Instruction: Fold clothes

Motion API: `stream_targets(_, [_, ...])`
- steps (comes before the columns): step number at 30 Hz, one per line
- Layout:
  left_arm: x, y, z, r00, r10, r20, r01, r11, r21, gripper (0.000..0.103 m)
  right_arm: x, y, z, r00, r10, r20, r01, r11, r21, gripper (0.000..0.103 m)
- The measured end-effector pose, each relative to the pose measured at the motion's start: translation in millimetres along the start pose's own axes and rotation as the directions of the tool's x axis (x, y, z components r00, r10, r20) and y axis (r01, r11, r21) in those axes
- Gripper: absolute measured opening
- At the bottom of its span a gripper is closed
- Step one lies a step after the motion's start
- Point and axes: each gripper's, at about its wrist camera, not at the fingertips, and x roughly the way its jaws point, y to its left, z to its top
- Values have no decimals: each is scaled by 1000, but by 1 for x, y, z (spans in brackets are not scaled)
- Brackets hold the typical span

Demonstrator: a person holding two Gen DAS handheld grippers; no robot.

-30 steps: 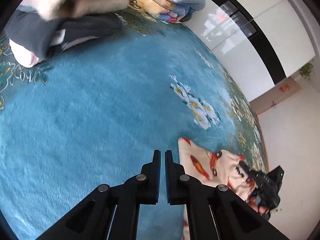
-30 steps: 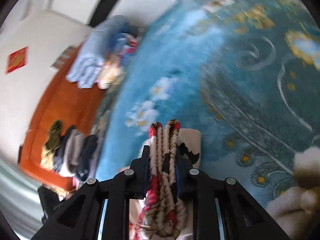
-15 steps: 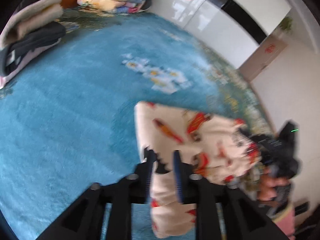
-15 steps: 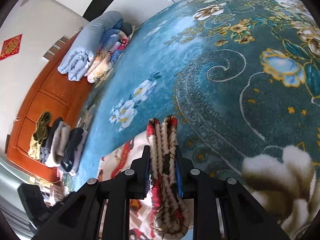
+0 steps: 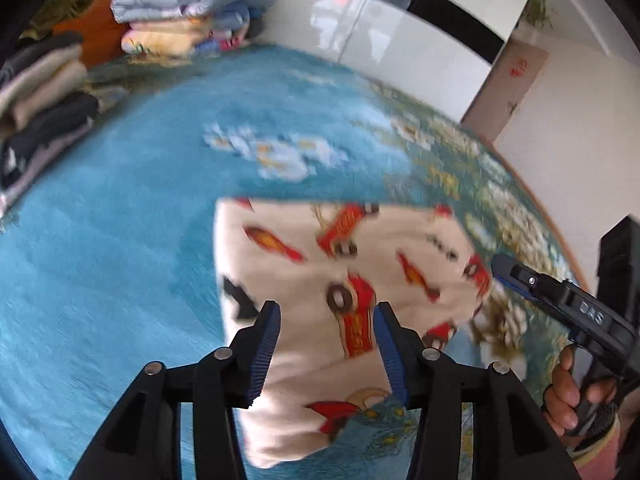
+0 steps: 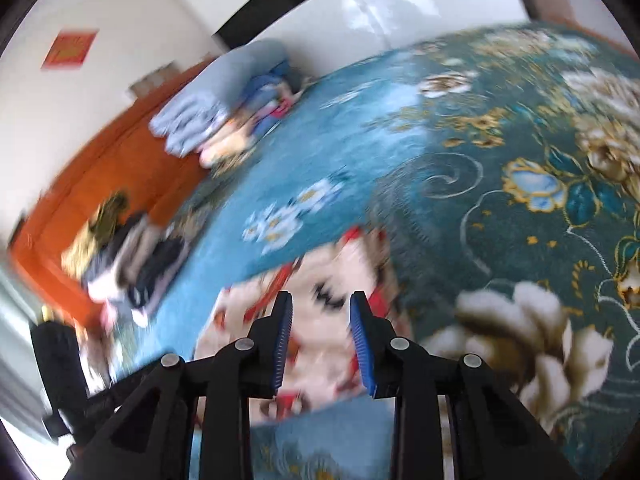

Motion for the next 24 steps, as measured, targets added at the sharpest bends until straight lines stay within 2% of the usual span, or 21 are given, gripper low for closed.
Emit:
stream_targets(2, [18,6,-7,999,15,-46,-17,999,-30,52,10,8,-10,999,-34,-12,33,997,-70,32])
stream_targets(3, [17,7,-9,1000,15,-26,-16,1000,-24,52,20,5,-13,998,-61,-30,59,996,-74,32])
stream_targets(4, [16,7,-10,1000,16,-9,-16,1000,-17,52,31,1,-15,995,-90,-51,86,994,-72,32])
stream_targets(7, [8,2,-12,999,47,-11,-47,999,-5,52,48,-13,-23,993,-89,-73,87,996,-22,32])
stream_targets(10, [-8,-5,-22,995,96,34,-96,995,-8,55,32,-3,-28,994,-106,-36,104,994,-46,33])
stream_targets(12, [-17,-15,-35,989,131,72,-131,991,3,62,15,8,-35,994,-111,-24,109,990,-89,39])
stream_targets(14, [-24,-24,-57,980,162,117,-165,986,16,65,1,15,-47,994,-107,-27,102,985,-135,51])
stream_targets(16, [-24,-30,-79,967,212,145,-217,976,21,66,-6,18,-61,988,-148,-39,139,973,-185,53])
stream_targets(18, [-18,-34,-92,956,262,133,-267,963,23,67,-3,17,-72,976,-209,-59,191,956,-222,54])
stream_targets(20, [-6,-32,-97,958,282,59,-283,959,-3,67,3,10,-80,965,-249,-84,224,947,-230,54])
stream_targets(22, [-6,-35,-100,948,310,76,-310,951,-15,73,6,5,-83,963,-254,-90,231,951,-203,55])
stream_targets(23, [-3,-38,-98,945,320,73,-320,947,-13,75,5,5,-84,966,-249,-77,230,953,-197,60])
stream_targets(24, [-1,-41,-97,942,329,69,-329,944,-12,82,5,6,-85,966,-248,-69,230,953,-198,61])
